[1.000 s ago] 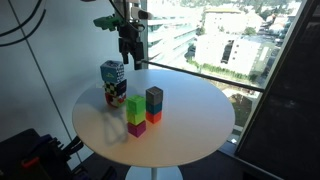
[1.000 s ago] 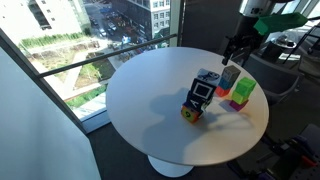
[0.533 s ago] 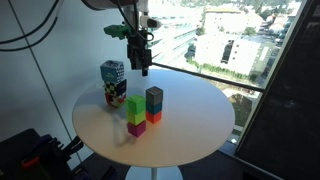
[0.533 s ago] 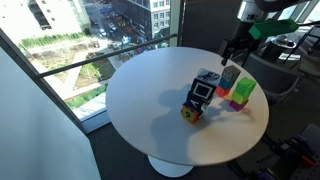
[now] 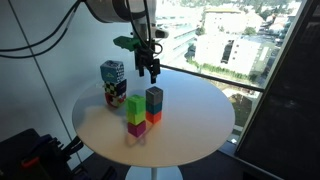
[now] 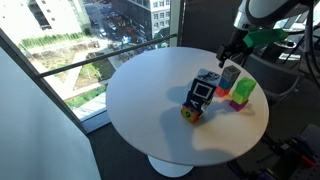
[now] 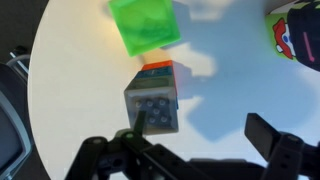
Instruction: Put the grey block on the table, then use the green block to knock off the yellow block from the pink block, then put the green block on the yellow block
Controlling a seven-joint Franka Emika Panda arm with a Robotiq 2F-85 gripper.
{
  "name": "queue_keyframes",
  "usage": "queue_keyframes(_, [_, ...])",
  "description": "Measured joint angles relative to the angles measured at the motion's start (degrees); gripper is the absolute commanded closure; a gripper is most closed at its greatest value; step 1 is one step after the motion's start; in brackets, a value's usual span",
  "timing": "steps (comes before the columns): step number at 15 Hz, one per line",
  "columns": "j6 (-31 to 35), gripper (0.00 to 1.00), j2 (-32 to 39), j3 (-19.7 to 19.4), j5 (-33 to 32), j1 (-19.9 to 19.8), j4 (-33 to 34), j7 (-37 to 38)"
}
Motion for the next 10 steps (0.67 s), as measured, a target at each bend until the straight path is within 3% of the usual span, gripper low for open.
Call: queue_keyframes(10, [1.4, 0.00, 4.4, -2.6, -2.1, -0.5, 2.1, -0.1])
